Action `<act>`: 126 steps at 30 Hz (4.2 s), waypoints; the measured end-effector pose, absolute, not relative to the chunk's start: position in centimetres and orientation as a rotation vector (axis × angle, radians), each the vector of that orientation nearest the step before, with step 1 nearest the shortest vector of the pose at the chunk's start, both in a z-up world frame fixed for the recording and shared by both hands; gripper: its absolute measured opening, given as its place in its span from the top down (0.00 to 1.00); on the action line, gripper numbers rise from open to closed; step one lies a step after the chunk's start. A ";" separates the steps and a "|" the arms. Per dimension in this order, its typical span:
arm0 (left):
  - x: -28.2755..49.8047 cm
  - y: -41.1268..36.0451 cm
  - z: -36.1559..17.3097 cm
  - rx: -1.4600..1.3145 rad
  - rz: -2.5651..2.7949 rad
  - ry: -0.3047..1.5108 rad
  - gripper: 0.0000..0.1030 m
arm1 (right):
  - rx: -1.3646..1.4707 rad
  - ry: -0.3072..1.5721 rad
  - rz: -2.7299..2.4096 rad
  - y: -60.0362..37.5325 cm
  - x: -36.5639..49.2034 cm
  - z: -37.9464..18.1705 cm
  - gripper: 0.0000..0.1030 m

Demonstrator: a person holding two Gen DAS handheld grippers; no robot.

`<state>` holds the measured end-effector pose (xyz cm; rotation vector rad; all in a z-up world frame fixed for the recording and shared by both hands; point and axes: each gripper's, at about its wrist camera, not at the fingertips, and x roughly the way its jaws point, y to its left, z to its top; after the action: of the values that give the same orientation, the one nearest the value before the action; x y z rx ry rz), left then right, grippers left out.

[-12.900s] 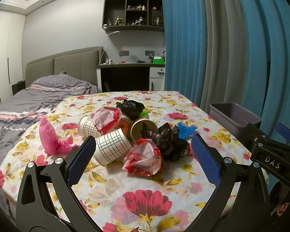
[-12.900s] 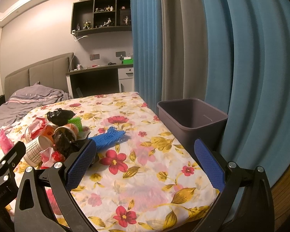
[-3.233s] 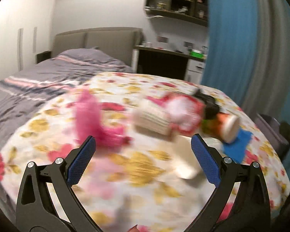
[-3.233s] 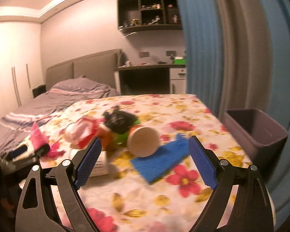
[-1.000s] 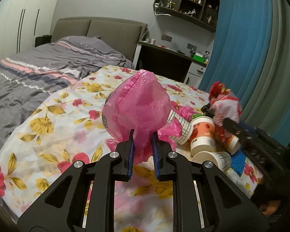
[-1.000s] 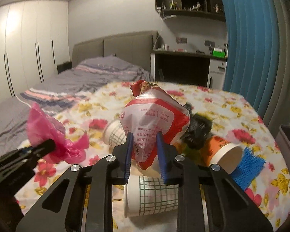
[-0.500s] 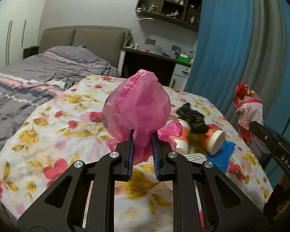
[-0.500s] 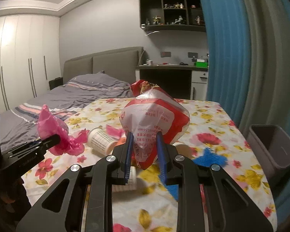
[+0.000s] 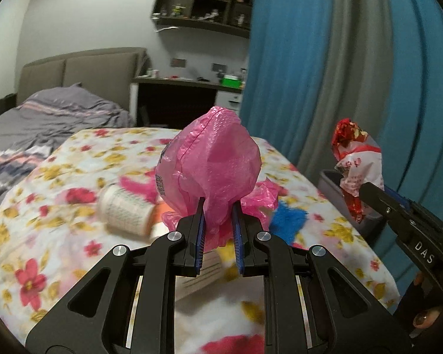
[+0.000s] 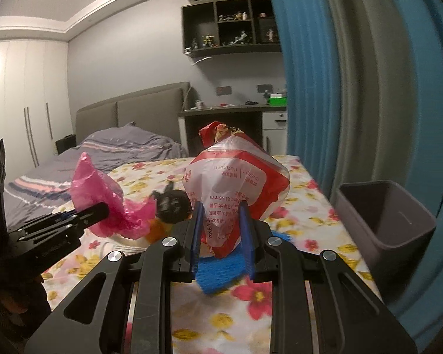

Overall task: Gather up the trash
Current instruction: 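Carry the pink bag and snack wrapper over the grey bin and lower them in, then open both tools over the bin and return toward the cups, then grasp the rim of a white grid-patterned paper cup with the left tool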

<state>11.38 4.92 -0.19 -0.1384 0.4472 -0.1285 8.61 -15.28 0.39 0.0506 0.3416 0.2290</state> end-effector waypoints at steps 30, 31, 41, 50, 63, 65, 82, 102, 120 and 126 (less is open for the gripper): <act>24.8 -21.6 0.4 -0.009 -0.541 0.440 0.85 | 0.171 0.318 -0.157 -36.6 14.1 -2.4 0.76; 24.9 -21.9 0.2 -0.007 -0.545 0.440 0.85 | 0.172 0.323 -0.164 -37.1 14.3 -2.5 0.76; 28.2 -25.5 -2.2 -0.008 -0.611 0.490 0.84 | 0.197 0.375 -0.192 -39.2 16.6 -3.8 0.75; 30.1 -27.9 -3.5 0.003 -0.645 0.529 0.84 | 0.223 0.399 -0.209 -40.4 18.3 -4.1 0.74; 31.5 -28.6 -5.1 -0.011 -0.705 0.601 0.79 | 0.230 0.415 -0.221 -40.8 19.1 -4.7 0.72; 31.3 -28.7 -5.2 0.009 -0.699 0.597 0.73 | 0.234 0.416 -0.219 -40.9 19.3 -4.6 0.71; 25.1 -20.9 -3.0 -0.028 -0.466 0.506 0.08 | 0.200 0.324 -0.282 -38.2 13.2 -2.3 0.27; 10.9 0.5 -2.2 -0.091 -0.091 0.426 0.06 | 0.133 0.335 0.011 -21.5 8.3 -2.2 0.17; 9.6 9.2 -6.5 -0.150 -0.068 0.535 0.22 | 0.065 0.409 0.136 -12.9 8.1 -4.2 0.17; 11.4 9.1 -8.1 -0.167 -0.112 0.629 0.51 | 0.058 0.430 0.143 -12.5 8.4 -4.7 0.17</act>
<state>11.44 9.07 -8.07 -0.1671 0.6289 -0.1124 8.45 -12.50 -4.75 0.0577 0.4295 0.1434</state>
